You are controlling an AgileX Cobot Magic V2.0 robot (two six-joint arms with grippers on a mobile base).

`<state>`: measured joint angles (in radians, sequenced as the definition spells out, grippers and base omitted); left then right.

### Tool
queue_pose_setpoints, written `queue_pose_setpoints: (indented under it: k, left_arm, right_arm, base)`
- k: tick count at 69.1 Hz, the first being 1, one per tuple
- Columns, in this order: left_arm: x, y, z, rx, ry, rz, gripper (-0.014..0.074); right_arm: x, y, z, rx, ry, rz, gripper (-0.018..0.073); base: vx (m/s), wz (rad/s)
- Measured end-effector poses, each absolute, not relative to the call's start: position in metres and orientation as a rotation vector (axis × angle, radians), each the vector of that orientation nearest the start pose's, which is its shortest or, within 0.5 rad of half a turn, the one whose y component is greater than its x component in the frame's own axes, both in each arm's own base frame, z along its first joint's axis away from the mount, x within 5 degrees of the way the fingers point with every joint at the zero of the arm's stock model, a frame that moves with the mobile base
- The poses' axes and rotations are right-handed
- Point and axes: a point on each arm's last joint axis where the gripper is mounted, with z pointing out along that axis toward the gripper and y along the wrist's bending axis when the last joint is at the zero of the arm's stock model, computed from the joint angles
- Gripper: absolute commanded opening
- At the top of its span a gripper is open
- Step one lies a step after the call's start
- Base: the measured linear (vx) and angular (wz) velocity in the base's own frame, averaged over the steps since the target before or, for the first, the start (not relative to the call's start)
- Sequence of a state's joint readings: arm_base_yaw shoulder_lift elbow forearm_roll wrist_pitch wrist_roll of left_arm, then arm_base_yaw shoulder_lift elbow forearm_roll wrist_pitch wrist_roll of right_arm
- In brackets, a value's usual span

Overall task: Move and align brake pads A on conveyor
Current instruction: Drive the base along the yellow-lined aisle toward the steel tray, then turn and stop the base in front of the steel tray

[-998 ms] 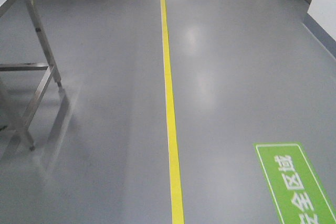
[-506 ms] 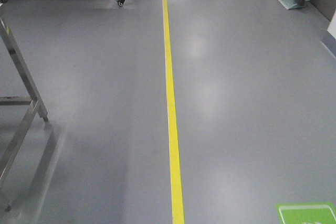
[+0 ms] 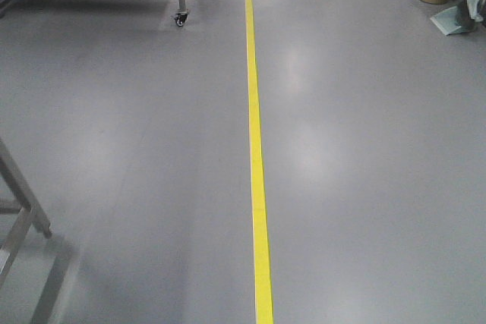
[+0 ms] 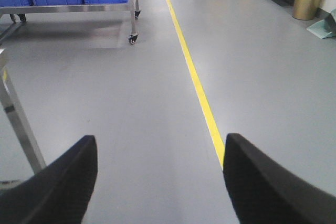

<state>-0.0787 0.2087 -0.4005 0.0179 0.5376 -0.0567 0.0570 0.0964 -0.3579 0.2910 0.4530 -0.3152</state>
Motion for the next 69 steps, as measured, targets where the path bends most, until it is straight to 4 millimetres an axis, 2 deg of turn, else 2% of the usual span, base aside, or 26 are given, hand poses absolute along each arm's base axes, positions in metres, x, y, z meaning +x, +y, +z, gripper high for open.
queue_pose_setpoints:
  k: [44, 69]
  left_arm:
    - [0.0546, -0.0035, 0.2861, 0.028, 1.830, -0.076, 0.0481]
    - [0.0546, -0.0035, 0.2861, 0.028, 1.830, -0.076, 0.0481]
  right_arm:
    - [0.0400, 0.0138, 0.2870, -0.186, 1.648, 0.108, 0.0496]
    - [0.0400, 0.0138, 0.2870, -0.186, 1.648, 0.108, 0.0496]
  base:
    - [0.64, 0.09]
    - [0.51, 0.29]
